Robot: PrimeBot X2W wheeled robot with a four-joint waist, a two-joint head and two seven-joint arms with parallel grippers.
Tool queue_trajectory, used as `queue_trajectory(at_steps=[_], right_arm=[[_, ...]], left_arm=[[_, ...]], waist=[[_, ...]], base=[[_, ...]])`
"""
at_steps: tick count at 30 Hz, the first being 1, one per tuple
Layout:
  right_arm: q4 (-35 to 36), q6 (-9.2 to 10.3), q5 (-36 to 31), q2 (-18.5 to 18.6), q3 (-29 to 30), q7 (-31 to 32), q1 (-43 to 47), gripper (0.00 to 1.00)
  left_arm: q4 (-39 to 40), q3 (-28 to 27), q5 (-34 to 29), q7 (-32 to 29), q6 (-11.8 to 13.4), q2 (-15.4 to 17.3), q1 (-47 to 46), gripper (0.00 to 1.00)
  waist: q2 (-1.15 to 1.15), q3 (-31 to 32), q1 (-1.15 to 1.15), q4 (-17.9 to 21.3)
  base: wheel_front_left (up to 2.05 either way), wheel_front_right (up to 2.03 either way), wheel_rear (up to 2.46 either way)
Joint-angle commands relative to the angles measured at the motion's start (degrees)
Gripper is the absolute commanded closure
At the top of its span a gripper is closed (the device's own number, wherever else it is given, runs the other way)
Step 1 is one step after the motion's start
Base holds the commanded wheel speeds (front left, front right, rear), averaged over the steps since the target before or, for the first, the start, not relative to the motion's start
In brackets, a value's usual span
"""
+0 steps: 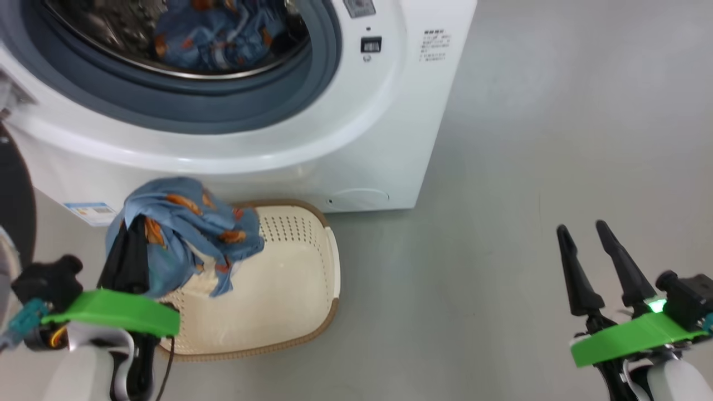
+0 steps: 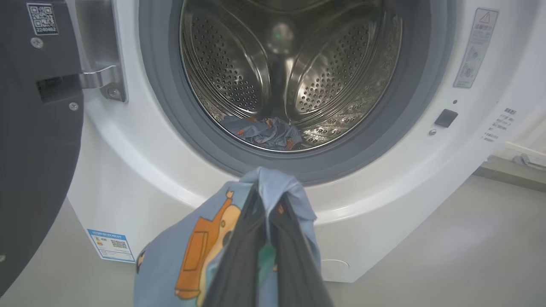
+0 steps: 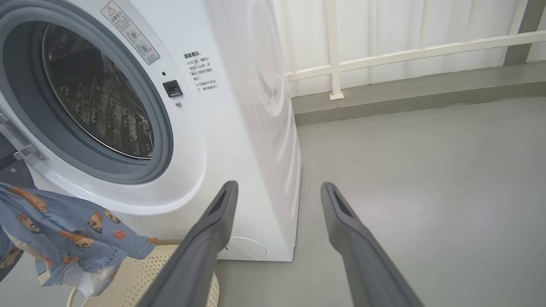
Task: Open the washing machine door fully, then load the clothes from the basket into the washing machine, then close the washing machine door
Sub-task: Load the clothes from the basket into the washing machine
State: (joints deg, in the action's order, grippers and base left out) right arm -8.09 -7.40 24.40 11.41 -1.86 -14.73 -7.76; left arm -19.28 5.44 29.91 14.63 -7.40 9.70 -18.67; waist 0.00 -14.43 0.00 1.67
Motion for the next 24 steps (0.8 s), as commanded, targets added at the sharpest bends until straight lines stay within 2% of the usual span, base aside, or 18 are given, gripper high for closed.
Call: queue_trajectory(at_steps=[1,12,24], right_arm=[[1.21,-0.09,0.69,0.87,-0.78,-0.27,0.89,0.0],[1.78,-0.09,0.74,0.92,1.69,-0.27,6.36,0.0],[2.31,-0.09,0.57,0.23,3.27,-0.27,7.86,0.0]], left_arm=[[2.14,-2.24,-0.62,0.37,-0.09,1.4,0.47,1.0],[14.03,-6.37,-6.73,0.37,-0.09,0.25,11.03,1.0],[21.83,-10.56,-7.97,0.37,-0.09,-3.6,18.51,1.0]], waist=[[0.0,1.72,0.0,-0.65],[0.0,5.39,0.0,-1.09],[0.0,5.26,0.0,-1.27]], base=[[0.0,0.0,0.0],[0.0,0.0,0.0],[0.0,0.0,0.0]])
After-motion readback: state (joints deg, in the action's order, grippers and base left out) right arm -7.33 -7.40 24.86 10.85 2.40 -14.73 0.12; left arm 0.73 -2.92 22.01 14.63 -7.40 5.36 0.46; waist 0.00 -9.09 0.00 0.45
